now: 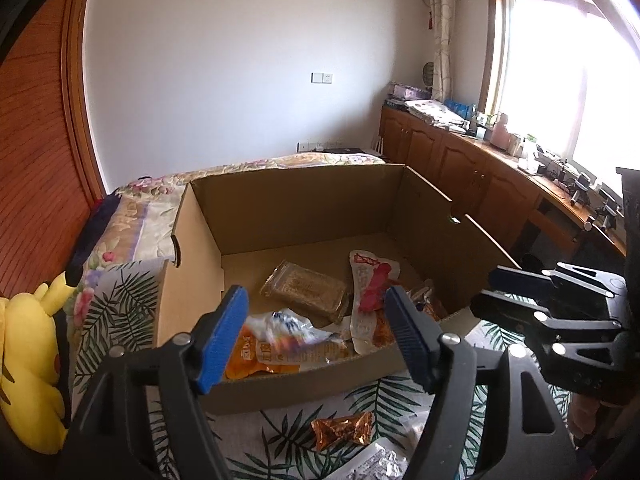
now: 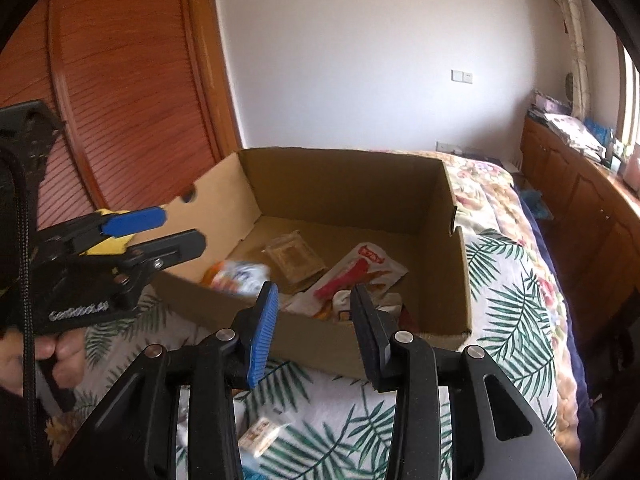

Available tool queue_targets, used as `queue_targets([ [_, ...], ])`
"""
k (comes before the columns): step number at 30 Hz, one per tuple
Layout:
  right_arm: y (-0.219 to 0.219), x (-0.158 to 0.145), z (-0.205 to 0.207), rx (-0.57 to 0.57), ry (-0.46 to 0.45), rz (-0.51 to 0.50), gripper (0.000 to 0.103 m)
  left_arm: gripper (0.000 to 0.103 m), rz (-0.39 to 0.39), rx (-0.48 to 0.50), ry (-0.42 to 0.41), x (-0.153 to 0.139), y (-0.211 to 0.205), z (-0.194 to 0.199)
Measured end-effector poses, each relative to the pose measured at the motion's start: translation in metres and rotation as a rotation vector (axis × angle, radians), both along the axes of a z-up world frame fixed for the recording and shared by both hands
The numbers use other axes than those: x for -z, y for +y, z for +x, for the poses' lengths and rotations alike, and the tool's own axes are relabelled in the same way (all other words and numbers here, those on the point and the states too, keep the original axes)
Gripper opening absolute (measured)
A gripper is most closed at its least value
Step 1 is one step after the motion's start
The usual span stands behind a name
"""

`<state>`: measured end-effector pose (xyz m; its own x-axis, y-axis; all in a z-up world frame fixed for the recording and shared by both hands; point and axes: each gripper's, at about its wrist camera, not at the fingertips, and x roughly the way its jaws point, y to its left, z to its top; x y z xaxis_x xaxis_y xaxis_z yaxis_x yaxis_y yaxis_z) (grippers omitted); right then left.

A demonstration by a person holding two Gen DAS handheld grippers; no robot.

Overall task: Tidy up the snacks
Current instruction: 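Open left tool dropping silver sachet while right tool releases pouch into box, then lower left tool to red-edged sachet while right tool reaches blue candy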

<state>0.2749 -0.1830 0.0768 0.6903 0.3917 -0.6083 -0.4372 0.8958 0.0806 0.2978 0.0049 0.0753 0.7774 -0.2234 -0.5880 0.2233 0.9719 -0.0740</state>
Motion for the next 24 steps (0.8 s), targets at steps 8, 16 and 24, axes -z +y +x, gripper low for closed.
queue_targets([
  [8,-0.005,0.001,-0.047,-0.061,-0.034,0.009,0.039,0.071,0.069,0.064,-0.034,-0.004,0.002,-0.04],
  [16,-0.006,0.03,-0.078,-0.094,0.003,-0.006,0.039,0.071,0.086,0.109,-0.024,0.001,0.011,-0.076],
  [24,0.004,0.069,-0.096,-0.118,0.071,-0.024,0.04,0.071,0.083,0.127,0.017,0.031,0.015,-0.102],
])
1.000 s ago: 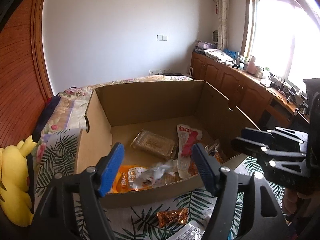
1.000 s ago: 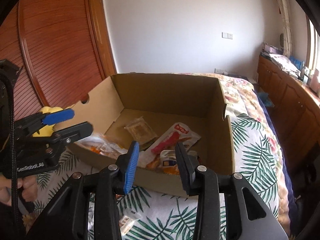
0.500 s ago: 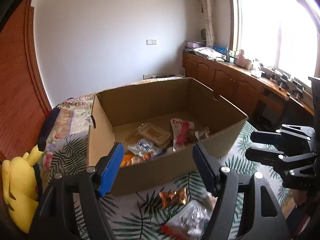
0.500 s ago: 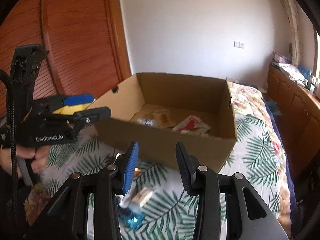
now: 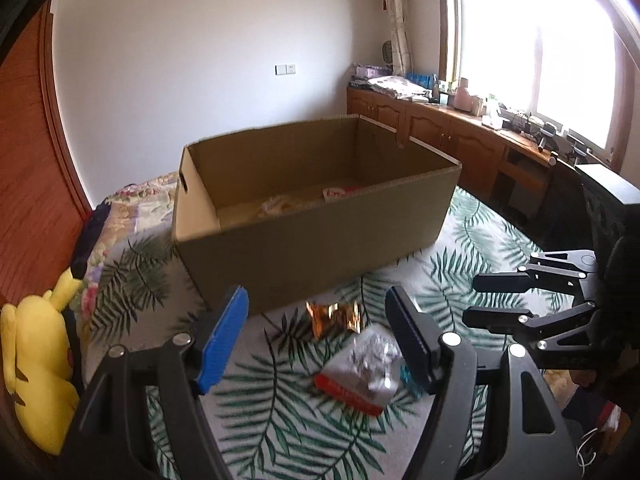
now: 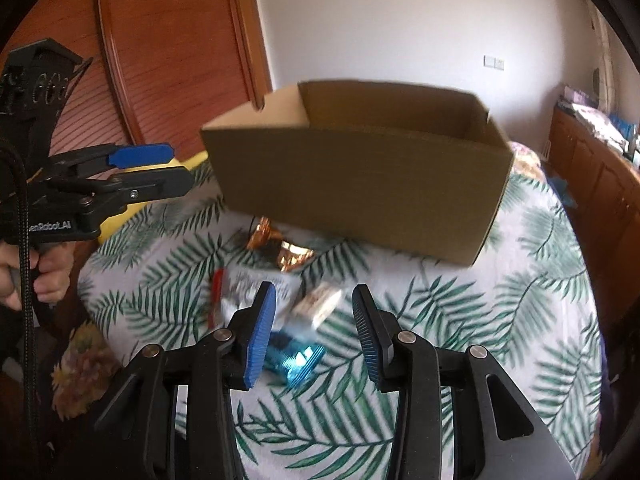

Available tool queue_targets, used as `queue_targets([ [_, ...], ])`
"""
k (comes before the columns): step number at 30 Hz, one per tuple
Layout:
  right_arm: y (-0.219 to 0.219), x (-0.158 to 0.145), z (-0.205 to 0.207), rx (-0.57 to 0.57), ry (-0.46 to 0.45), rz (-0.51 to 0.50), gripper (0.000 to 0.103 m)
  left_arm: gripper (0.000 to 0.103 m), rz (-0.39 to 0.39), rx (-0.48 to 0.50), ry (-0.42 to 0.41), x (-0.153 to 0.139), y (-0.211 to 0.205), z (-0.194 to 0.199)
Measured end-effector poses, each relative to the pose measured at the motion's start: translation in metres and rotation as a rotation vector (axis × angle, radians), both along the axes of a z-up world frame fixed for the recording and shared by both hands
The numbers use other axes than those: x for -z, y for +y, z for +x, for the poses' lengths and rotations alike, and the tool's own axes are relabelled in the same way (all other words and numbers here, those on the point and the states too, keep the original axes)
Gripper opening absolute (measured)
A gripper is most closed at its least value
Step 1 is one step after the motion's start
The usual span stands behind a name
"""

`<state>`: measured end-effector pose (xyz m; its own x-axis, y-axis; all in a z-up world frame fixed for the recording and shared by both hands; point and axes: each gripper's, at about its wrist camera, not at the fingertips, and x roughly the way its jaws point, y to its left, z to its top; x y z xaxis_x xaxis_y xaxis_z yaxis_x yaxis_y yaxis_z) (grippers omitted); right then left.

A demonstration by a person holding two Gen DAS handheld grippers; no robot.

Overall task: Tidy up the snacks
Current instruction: 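Lower left tool to red-edged sachet while right tool reaches blue candy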

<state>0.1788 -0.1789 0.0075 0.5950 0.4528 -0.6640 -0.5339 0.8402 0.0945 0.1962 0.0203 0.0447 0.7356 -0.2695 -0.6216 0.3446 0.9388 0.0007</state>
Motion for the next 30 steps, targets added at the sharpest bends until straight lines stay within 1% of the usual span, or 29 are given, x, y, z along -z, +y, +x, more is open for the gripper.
queue_targets([
  [6,0.013,0.021,0.003,-0.026,0.048,-0.018,0.04,0.071,-0.001,-0.016,0.051,0.035,0.008,-0.006],
  [8,0.017,0.026,0.005,-0.032,0.06,-0.022,0.04,0.071,0.007,-0.022,0.057,0.043,0.01,-0.006],
  [11,0.022,0.032,0.007,-0.035,0.074,-0.039,0.04,0.071,-0.003,-0.031,0.075,0.051,0.015,-0.005],
  [19,0.026,0.041,0.008,-0.061,0.122,-0.077,0.04,0.071,-0.008,-0.046,0.095,0.062,0.023,-0.005],
  [21,0.027,0.042,0.004,-0.079,0.136,-0.089,0.043,0.071,-0.01,-0.045,0.099,0.064,0.023,-0.006],
  [30,0.035,0.039,-0.014,-0.12,0.132,-0.127,0.045,0.071,-0.013,-0.033,0.105,0.067,0.018,-0.007],
])
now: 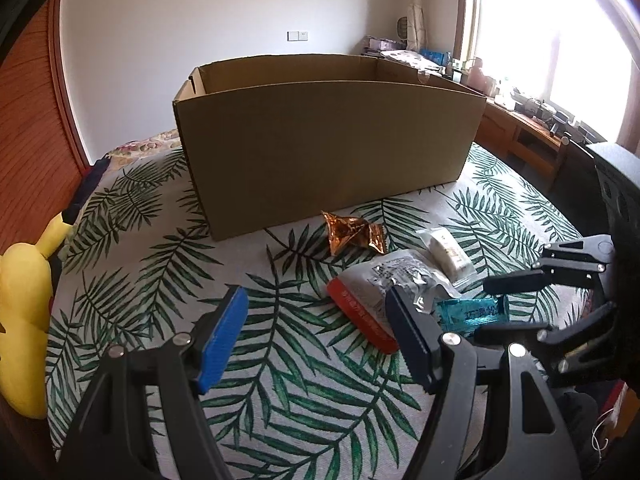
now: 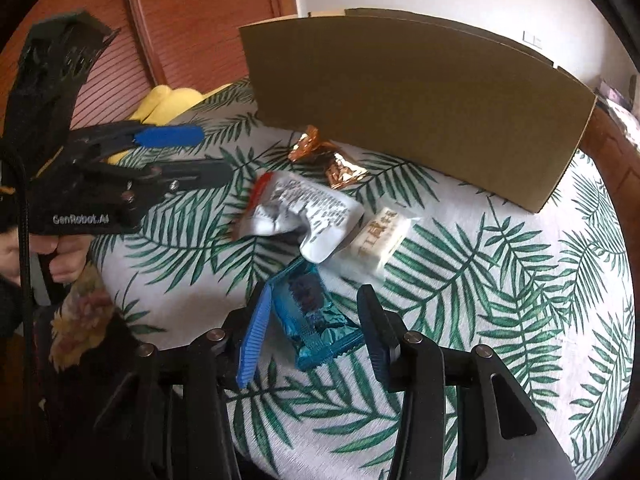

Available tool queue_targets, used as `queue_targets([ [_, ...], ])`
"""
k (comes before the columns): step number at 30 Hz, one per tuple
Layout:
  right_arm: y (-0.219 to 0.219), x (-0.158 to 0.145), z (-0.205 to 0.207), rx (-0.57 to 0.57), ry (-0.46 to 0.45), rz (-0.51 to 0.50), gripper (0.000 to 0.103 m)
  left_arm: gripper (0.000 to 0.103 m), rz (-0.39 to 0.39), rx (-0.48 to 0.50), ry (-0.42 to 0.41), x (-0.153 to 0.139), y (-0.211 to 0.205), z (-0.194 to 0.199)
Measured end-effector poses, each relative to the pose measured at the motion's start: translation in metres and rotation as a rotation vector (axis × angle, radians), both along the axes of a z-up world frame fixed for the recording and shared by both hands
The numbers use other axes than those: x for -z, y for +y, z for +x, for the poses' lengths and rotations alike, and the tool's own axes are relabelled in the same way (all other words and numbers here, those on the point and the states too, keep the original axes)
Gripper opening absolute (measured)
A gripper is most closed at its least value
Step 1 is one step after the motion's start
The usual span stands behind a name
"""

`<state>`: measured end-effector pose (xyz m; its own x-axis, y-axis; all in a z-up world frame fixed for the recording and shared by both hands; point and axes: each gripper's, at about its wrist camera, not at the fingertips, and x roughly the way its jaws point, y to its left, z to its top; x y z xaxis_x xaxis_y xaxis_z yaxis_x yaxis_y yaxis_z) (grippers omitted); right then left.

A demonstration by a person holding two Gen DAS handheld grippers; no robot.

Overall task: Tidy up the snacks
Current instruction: 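Lower left tool to red-edged sachet while right tool reaches blue candy, then close right tool on blue candy while left tool grasps red-edged sachet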

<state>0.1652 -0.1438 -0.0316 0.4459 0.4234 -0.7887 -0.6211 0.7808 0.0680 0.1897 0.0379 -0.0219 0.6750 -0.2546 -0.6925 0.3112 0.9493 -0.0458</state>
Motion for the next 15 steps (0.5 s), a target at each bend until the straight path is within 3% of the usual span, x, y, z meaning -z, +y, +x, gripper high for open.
queue_targets([
  [7,0.005,0.007,-0.006,-0.013,-0.025,-0.028,0.046,0.071,-0.001,0.004,0.002,0.0,-0.003,0.002],
  [11,0.002,0.007,-0.004,-0.002,-0.035,-0.015,0.034,0.071,-0.002,0.008,0.001,-0.001,-0.006,0.005],
  [15,-0.01,0.006,-0.004,0.002,-0.023,0.012,0.031,0.071,-0.007,0.029,-0.004,-0.004,-0.012,0.006],
])
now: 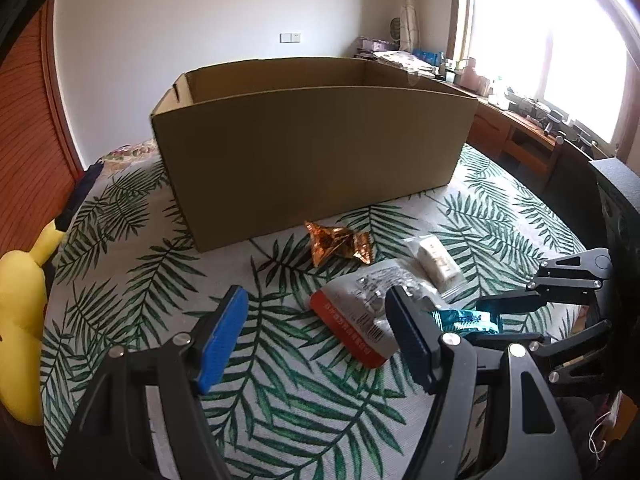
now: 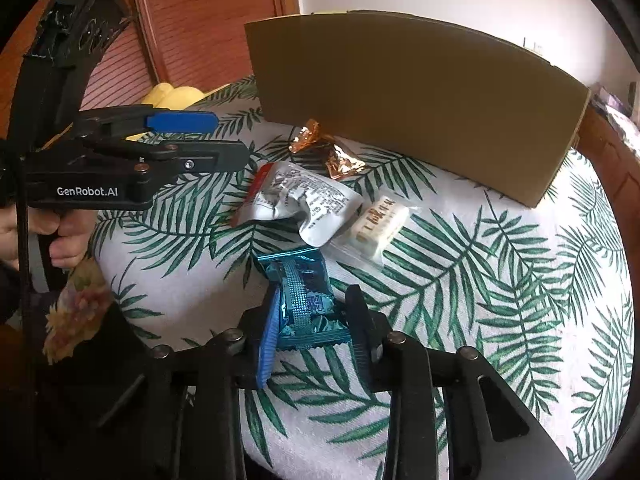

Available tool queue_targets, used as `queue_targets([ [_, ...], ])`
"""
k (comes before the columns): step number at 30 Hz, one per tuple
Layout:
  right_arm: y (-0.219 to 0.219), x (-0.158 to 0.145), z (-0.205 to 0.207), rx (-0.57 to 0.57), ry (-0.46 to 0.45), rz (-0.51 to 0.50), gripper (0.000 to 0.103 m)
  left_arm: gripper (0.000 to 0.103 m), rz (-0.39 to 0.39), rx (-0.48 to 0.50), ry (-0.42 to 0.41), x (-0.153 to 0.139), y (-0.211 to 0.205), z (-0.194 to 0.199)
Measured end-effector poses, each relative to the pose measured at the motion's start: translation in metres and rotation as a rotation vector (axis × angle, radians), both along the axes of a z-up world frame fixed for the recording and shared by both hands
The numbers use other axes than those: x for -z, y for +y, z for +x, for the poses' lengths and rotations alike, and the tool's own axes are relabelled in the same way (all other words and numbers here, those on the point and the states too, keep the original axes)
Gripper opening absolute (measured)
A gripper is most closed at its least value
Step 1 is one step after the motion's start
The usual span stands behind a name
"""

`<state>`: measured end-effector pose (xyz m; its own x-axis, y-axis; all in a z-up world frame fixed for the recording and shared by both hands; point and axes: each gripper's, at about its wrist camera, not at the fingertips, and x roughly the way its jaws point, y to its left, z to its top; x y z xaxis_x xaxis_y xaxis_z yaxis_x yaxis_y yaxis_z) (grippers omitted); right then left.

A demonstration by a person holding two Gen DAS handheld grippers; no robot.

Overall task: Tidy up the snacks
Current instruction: 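Close right tool on blue candy while left tool grasps red-edged sachet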

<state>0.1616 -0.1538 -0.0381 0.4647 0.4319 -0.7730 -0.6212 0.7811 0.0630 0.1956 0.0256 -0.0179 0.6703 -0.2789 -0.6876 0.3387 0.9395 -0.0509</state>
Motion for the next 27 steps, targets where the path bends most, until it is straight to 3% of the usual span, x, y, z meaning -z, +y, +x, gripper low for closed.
queue_targets([
  [5,-0.021,-0.006,-0.006,0.027,0.009,0.059,0.031,0.071,0.004,0.042,0.017,-0.001,-0.01,0.005],
  [12,-0.049,-0.01,-0.006,0.091,-0.027,0.05,0.031,0.071,0.017,0.123,0.06,0.004,-0.023,0.009],
  [21,-0.079,-0.007,0.007,0.172,-0.05,0.021,0.031,0.071,0.129,0.226,0.068,0.011,-0.049,0.008],
  [27,-0.089,0.0,0.016,0.203,-0.015,0.06,0.032,0.071,0.222,0.283,0.083,0.017,-0.067,0.013],
])
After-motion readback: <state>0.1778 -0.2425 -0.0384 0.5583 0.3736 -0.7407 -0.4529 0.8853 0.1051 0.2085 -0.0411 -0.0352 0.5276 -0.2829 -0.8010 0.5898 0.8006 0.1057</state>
